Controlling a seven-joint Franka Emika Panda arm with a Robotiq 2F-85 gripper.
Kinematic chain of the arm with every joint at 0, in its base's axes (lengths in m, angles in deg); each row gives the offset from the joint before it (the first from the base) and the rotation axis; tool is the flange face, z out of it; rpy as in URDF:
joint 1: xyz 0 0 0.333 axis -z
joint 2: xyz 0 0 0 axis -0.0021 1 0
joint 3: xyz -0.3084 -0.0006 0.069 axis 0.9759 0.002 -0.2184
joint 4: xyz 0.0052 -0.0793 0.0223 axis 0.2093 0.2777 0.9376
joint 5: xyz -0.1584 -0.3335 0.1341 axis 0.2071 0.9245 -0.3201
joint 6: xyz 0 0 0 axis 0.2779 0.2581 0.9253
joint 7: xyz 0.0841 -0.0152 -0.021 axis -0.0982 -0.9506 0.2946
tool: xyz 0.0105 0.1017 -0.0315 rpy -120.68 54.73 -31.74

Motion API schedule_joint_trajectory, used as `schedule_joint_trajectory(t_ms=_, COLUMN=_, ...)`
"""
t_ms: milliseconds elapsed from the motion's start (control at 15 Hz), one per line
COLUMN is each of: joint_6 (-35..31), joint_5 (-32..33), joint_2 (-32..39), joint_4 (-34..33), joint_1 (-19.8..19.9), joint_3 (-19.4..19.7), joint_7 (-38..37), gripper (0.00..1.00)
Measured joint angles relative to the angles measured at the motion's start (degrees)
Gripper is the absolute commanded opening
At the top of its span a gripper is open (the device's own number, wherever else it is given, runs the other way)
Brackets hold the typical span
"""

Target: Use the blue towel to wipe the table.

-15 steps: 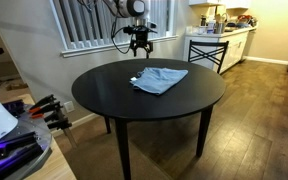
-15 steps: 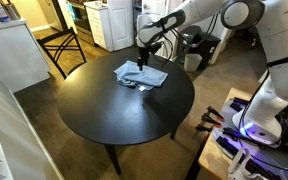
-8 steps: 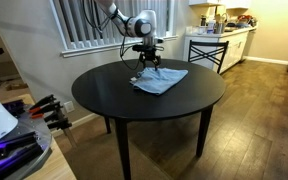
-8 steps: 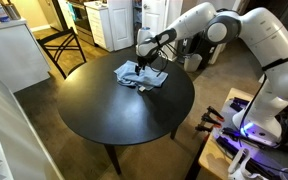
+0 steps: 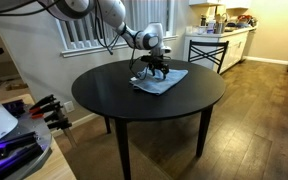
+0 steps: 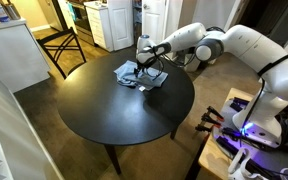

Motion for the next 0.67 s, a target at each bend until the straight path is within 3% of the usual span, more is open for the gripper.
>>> schedule_joint_trajectory(t_ms=667, joint_6=8.12, joint_5=0.0, joint_2=6.99, joint_4=-14.29, joint_1=-0.02, joint_3=-0.15, joint_7=-0.13, gripper=0.08)
